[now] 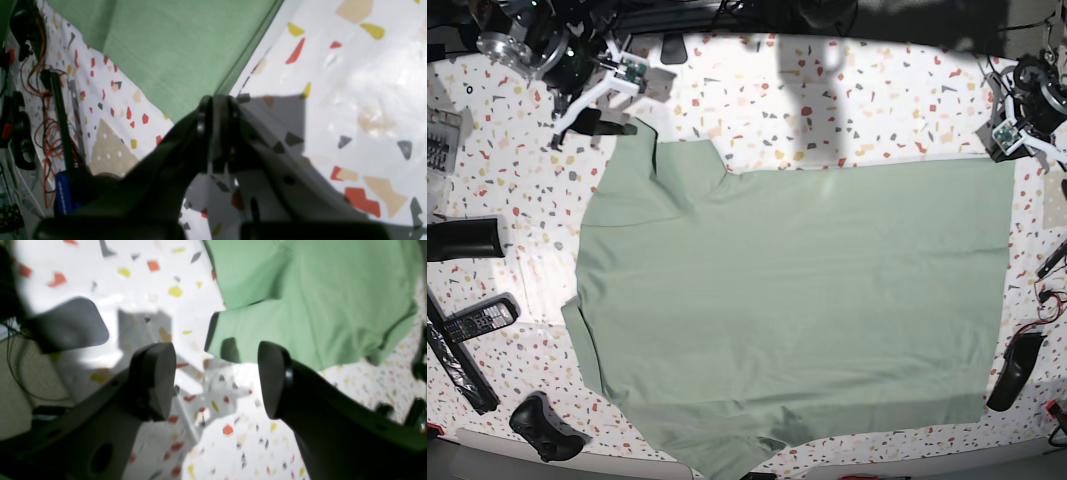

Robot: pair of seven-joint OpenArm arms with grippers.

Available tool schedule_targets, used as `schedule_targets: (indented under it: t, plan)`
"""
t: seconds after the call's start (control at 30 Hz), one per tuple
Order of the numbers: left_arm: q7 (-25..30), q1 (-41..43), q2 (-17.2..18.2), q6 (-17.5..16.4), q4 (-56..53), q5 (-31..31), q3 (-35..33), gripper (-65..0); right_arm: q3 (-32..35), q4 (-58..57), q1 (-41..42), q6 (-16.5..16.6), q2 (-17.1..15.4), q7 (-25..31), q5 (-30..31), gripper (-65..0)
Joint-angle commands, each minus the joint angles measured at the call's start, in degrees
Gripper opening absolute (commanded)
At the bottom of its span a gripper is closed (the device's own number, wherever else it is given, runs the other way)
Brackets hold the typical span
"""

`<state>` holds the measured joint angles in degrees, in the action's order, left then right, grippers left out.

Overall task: Fold the T-shirt properly
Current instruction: 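Lower right gripper onto the shoulder corner nearest it, left onto the other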

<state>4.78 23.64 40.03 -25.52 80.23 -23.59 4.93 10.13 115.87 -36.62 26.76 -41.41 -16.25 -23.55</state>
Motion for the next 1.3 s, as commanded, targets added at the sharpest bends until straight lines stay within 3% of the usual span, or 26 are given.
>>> schedule_targets:
  t: [0.0,0.1,0.3,0.47,0.53,0.73,0.93,1.1,1.27]
  plan:
    - [-0.35,0.04,1.09,0.24,0.33,-0.37,0.48,-65.0,0.85,-0.57,1.42,-2.16,-0.63,0.63,-1.2,-27.3]
    - [-0.35,0.04,1.07,0.24,0.33,-0.35,0.48,-65.0,4.33,-4.52,6.23,-6.16,-0.04,0.61,-4.33,-27.3]
    - [-0.22,0.15,1.09,0.24,0.33,-0.37,0.48,-65.0,9.38,-9.84,12.81,-6.14,1.09,0.61,-6.34,-27.4]
    - [-0.22,0.15,1.09,0.24,0.33,-0.35,0.48,-65.0,12.31,-10.49,13.29,-6.12,1.07,0.55,-6.54,-29.0]
    - [-0.22,0.15,1.09,0.24,0.33,-0.35,0.48,-65.0,12.66,-10.49,13.29,-6.14,1.09,0.42,-6.51,-35.7]
    - [-0.17,0.11,1.09,0.35,0.37,-0.35,0.48,-65.0,12.79,-10.47,13.22,-6.21,1.09,0.35,-5.6,-65.0]
    - [2.03,0.02,1.11,1.01,0.37,-0.37,0.48,-65.0,12.79,-10.47,13.27,-7.19,1.09,0.31,0.22,-65.0]
    - [2.99,0.0,1.11,7.34,0.55,-0.37,0.48,-65.0,12.76,-10.45,14.27,-12.46,0.98,-5.03,3.08,-65.0]
    - [4.63,0.0,1.11,10.29,0.55,-0.37,0.48,-65.0,12.76,-10.45,18.51,-12.63,0.79,-5.25,10.54,-65.0]
